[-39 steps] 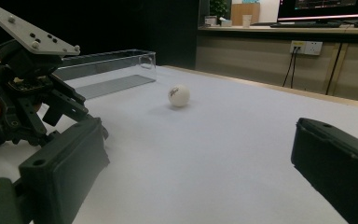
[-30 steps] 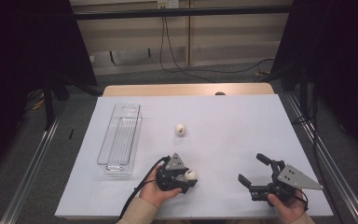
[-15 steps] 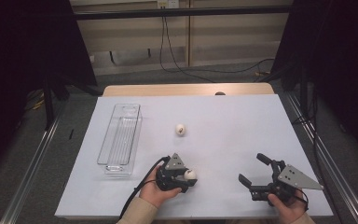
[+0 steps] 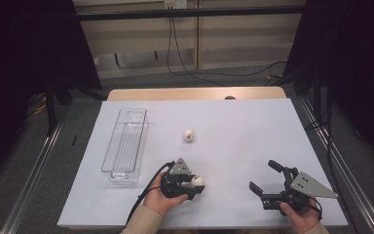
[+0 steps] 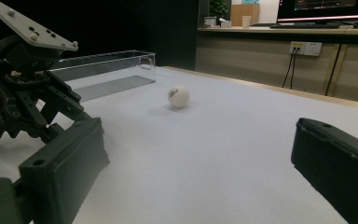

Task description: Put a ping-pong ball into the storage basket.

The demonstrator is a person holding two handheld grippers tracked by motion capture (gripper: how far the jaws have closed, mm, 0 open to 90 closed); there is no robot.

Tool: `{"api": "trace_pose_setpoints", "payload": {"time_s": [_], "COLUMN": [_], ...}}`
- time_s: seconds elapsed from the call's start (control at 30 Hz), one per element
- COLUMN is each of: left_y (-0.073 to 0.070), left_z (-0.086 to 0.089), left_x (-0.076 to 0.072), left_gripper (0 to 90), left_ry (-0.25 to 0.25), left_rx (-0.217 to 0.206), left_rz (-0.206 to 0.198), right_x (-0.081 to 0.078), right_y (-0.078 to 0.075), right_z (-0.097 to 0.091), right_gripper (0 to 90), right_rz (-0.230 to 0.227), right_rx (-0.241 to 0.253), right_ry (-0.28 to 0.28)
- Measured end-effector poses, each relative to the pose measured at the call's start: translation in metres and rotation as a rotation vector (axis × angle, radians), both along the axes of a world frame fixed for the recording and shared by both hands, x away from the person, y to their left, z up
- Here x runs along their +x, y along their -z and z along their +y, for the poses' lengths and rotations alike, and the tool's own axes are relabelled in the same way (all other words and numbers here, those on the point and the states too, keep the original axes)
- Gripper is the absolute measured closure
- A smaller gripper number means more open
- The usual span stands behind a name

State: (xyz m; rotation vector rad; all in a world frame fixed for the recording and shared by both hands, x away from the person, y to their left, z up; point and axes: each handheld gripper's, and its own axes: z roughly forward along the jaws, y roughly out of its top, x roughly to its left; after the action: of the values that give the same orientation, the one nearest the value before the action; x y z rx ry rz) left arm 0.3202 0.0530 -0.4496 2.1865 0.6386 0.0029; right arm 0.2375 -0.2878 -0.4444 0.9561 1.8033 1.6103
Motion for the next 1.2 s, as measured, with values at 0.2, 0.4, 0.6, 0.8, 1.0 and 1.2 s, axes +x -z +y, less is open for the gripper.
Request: {"api": "trace_pose_setpoints", "payload": {"time_s": [0.2,0.4,0.6,0.8,1.0,1.2], "left_y": [-0.005,-0.011,-0.015,-0.02,-0.023,-0.026], "left_z": [0.002,0.003,0.007,0.01,0.013,0.016], "left_x": [0.002,0.007,0.01,0.013,0.017,0.019], "left_gripper": [51.0,51.0,51.0,51.0,51.0,51.0], "left_ry": [-0.014,-0.029,-0.051,-0.065,-0.078,-0.096], "left_rx": [-0.009,-0.013,-0.019,-0.02,-0.018,-0.006], "left_rz": [0.005,0.008,0.008,0.002,0.005,-0.001], "right_x": [0.0,0.0,0.0,0.0,0.0,0.0], "right_y": [0.0,0.0,0.0,0.0,0.0,0.0], "right_z": [0.0,0.0,-0.001,0.0,-0.001,-0.001], "right_gripper": [2.4,2.4,2.4,2.4,2.4,2.4], "right_rz": [0.0,0.0,-0.001,-0.001,-0.002,-0.002], "right_rx": [0.0,0.0,-0.001,0.0,-0.001,0.001], "right_ry": [0.0,0.0,-0.001,-0.002,-0.001,0.0]}}
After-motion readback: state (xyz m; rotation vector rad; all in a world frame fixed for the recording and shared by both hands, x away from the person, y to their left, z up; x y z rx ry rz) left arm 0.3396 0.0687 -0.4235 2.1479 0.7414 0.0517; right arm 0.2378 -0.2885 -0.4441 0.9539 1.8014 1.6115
